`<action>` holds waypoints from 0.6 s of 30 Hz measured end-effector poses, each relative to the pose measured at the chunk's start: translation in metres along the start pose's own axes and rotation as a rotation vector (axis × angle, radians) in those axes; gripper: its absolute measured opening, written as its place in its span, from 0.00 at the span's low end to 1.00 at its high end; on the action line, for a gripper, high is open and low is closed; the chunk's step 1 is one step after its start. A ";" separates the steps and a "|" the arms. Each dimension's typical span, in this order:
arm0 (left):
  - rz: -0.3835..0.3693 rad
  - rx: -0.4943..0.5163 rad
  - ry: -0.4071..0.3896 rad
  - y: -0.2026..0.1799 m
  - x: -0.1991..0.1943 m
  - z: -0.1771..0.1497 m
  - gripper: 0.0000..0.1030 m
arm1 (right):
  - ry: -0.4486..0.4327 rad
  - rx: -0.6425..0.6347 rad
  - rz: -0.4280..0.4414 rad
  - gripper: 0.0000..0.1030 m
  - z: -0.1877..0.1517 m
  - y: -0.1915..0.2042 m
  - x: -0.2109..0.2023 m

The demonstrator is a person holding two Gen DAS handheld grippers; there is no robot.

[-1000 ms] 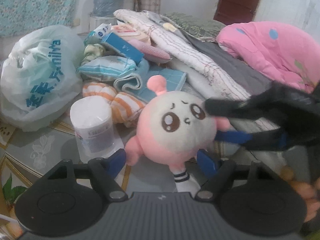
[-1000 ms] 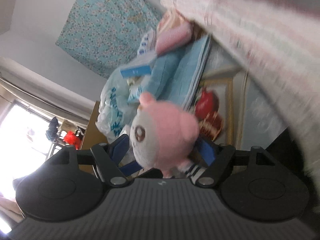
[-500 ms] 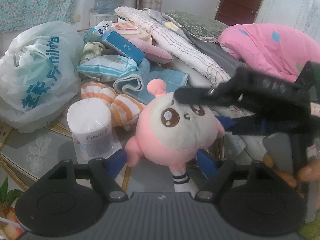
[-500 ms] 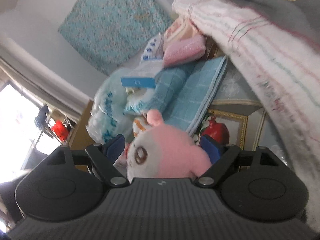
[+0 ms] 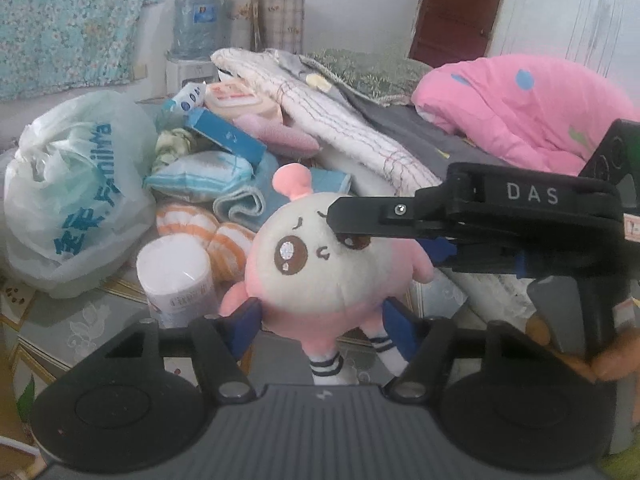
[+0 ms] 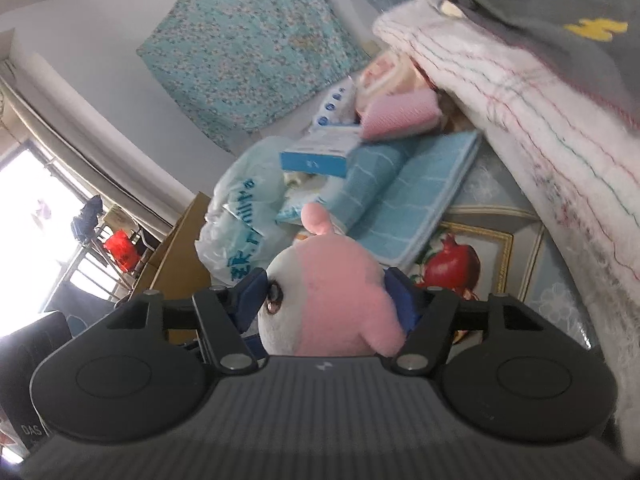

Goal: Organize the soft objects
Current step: 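Carry the doll over the cardboard box and open the right gripper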

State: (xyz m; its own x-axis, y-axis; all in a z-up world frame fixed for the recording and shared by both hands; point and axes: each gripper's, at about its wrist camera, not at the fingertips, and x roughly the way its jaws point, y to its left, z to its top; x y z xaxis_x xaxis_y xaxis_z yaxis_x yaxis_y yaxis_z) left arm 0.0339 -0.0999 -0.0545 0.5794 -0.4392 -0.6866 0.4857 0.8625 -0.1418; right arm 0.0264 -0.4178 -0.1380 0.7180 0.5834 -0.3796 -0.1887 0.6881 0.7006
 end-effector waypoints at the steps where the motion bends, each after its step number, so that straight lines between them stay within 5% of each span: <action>1: 0.001 -0.001 -0.003 0.000 -0.002 0.000 0.65 | -0.001 0.002 0.002 0.62 0.000 0.002 -0.001; 9: 0.059 0.007 -0.117 0.006 -0.051 0.011 0.66 | -0.032 -0.070 0.095 0.61 0.014 0.045 -0.011; 18: 0.329 -0.063 -0.216 0.057 -0.126 0.040 0.68 | 0.088 -0.228 0.348 0.62 0.051 0.150 0.056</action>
State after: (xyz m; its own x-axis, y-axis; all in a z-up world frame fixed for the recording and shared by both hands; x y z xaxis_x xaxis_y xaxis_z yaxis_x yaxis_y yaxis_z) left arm 0.0151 -0.0051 0.0527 0.8247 -0.1742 -0.5381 0.2142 0.9767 0.0122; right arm 0.0722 -0.3038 -0.0236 0.5272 0.8257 -0.2007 -0.5601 0.5153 0.6487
